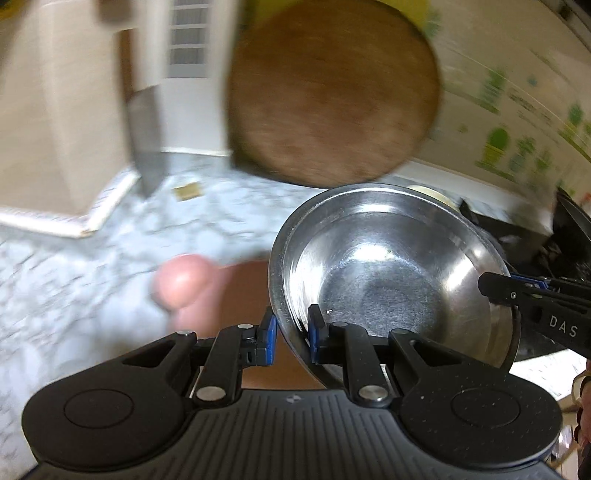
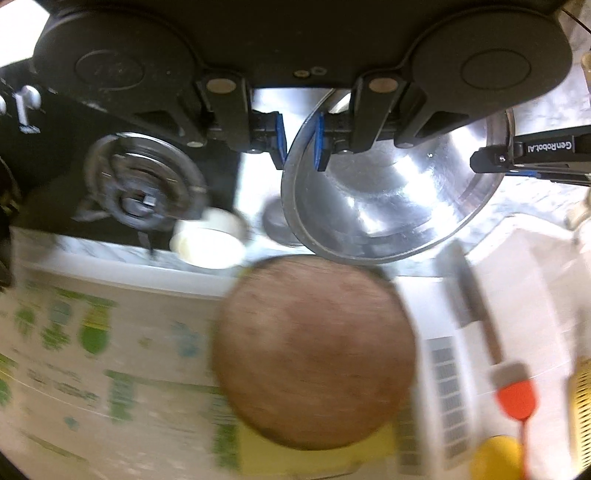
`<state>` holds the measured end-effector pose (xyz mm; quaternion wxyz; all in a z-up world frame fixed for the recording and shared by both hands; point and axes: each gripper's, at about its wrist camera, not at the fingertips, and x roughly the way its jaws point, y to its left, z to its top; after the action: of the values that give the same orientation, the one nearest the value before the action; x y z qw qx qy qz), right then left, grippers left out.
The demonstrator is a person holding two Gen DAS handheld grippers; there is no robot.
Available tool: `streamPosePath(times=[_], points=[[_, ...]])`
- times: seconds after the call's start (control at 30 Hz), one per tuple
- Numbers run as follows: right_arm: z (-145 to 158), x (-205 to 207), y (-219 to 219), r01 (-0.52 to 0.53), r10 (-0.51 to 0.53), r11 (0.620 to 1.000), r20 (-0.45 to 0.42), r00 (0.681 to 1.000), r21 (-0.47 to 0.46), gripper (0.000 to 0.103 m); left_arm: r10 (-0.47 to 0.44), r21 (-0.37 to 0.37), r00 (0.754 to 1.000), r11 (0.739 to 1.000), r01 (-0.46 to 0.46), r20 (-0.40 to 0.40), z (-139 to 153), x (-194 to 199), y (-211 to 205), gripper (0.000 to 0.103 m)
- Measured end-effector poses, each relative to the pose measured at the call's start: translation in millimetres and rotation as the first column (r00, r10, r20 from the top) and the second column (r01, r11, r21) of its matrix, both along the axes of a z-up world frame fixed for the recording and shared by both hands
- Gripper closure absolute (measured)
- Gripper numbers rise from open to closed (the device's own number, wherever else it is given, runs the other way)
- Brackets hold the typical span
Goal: Organize plates and bowls
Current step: 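Carry the steel basin with both grippers onto the marble counter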
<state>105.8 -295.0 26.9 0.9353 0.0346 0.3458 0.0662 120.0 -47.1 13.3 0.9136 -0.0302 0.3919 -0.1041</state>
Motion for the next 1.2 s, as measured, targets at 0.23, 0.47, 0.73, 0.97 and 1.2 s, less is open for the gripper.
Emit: streamPosePath(times=[0.23, 0.47, 0.73, 0.97, 1.2], points=[[-1.1, 15.3, 72.5, -0.137, 0.137, 0.990, -0.005, 0.991, 0.018, 0.086, 0.134, 0.002, 0.991, 0.991, -0.134, -0.005, -3.6, -13.3, 76.4, 0.087], [-2.9, 20.8, 135.5, -0.242, 0.243, 0.970, -0.018, 0.970, 0.038, 0.086, 0.234, 0.007, 0.972, 0.972, -0.234, -0.005, -6.0, -32.8, 138.4, 0.087], [-9.7, 24.9, 195.0, -0.325, 0.327, 0.944, -0.041, 0.944, 0.055, 0.086, 0.318, 0.012, 0.948, 0.948, -0.317, -0.019, -16.6, -47.7, 194.6, 0.087], [-29.7, 30.0, 242.3, -0.370, 0.373, 0.928, -0.079, 0.925, 0.050, 0.086, 0.378, 0.021, 0.925, 0.926, -0.377, -0.029, -37.2, -54.7, 232.6, 0.087], [-51.3, 39.2, 277.1, -0.408, 0.408, 0.913, -0.106, 0.907, 0.023, 0.086, 0.416, 0.020, 0.907, 0.909, -0.416, -0.071, -65.7, -48.3, 260.0, 0.087]])
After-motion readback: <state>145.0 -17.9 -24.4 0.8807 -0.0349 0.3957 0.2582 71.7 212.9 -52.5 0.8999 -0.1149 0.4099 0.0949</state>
